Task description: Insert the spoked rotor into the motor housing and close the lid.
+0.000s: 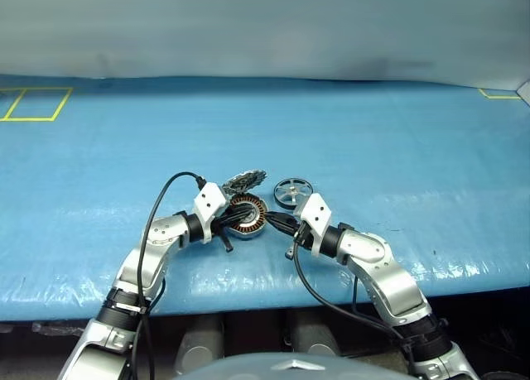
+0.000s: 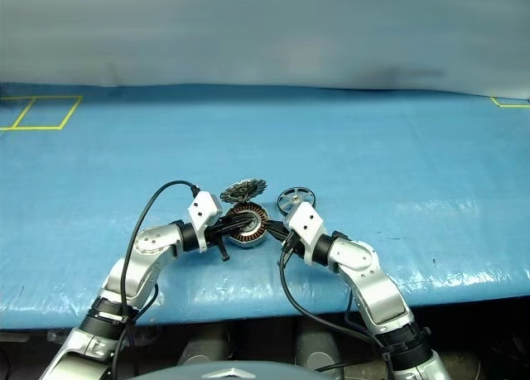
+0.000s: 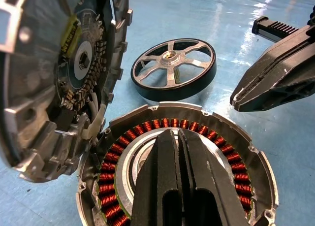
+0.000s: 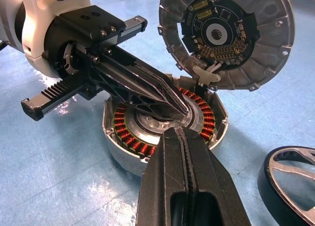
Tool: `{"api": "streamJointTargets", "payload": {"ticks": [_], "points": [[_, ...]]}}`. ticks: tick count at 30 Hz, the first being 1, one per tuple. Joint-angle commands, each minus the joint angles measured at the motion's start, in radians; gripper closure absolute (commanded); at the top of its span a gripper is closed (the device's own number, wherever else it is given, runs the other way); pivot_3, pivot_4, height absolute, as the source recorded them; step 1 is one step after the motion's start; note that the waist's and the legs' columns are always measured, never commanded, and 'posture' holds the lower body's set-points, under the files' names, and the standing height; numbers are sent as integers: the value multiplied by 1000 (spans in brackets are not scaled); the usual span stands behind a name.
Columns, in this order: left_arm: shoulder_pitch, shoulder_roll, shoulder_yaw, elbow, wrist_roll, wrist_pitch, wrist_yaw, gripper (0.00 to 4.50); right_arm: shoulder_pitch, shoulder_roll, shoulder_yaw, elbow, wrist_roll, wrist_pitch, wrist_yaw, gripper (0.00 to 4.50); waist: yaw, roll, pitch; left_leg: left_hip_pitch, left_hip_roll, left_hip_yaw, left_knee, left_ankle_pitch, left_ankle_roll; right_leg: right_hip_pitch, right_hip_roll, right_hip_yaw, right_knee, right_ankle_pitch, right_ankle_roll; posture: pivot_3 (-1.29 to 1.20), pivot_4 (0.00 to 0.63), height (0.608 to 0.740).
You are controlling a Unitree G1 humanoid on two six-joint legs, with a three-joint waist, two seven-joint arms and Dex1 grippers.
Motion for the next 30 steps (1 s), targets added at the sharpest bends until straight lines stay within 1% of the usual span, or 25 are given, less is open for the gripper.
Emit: {"api": "streamJointTargets", "payload": {"ticks": [1, 4, 7, 9, 11, 14, 19, 23, 30], "points": [[20, 21, 37, -45, -48, -10, -37, 4377, -4, 12, -31, -27, 26, 3, -17, 4500, -2, 0, 0, 0, 0, 0, 0, 0, 0, 0, 0, 0, 0, 0, 0, 0, 150, 740], [52, 46, 64, -90, -96, -4, -73, 4377, -10, 27, -72, -23, 64, 9, -29, 4500, -5, 0, 0, 0, 0, 0, -1, 0, 0, -1, 0, 0, 0, 0, 0, 0, 150, 740], [84, 66, 97, -129, -119, -13, -70, 4377, -21, 43, -121, -12, 98, 5, -45, 4500, -3, 0, 0, 0, 0, 0, -1, 0, 0, -1, 0, 0, 0, 0, 0, 0, 150, 740], [109, 86, 120, -157, -137, -6, -75, 4419, -33, 45, -142, -3, 104, 1, -53, 4114, -2, 0, 0, 0, 0, 0, 0, 0, 0, -1, 0, 0, 0, 0, 0, 0, 150, 740], [136, 101, 140, -185, -157, 3, -76, 4419, -47, 46, -152, 14, 78, -22, -77, 3598, -3, 0, 0, 0, 0, 0, 0, 0, 0, -1, 0, 0, 0, 0, 0, 0, 150, 740], [164, 111, 153, -209, -171, 5, -74, 4419, -62, 45, -151, 42, 50, -47, -101, 2574, -3, 1, 0, 0, 0, 0, -1, 0, 0, -1, 0, 0, 0, 0, 0, 0, 150, 740], [177, 103, 165, -203, -177, -12, -64, 4419, -87, 31, -136, 81, 32, -24, -98, 2574, -1, 1, 1, -1, 0, 0, -1, 0, 0, -1, 0, 0, 0, 0, 0, 0, 150, 740], [177, 98, 162, -193, -178, -19, -65, 4419, -126, 19, -132, 117, -6, 15, -129, 2574, -3, 1, 1, -1, 0, 0, -1, 0, 0, -1, 0, 0, 0, 0, 0, 0, 150, 740], [187, 77, 159, -188, -176, -40, -56, 4419, -172, -10, -123, 138, -48, 77, -136, 2574, -2, 1, 1, -1, 0, 0, -1, 0, 0, -1, 0, 0, 0, 0, 0, 0, 150, 740]]}}
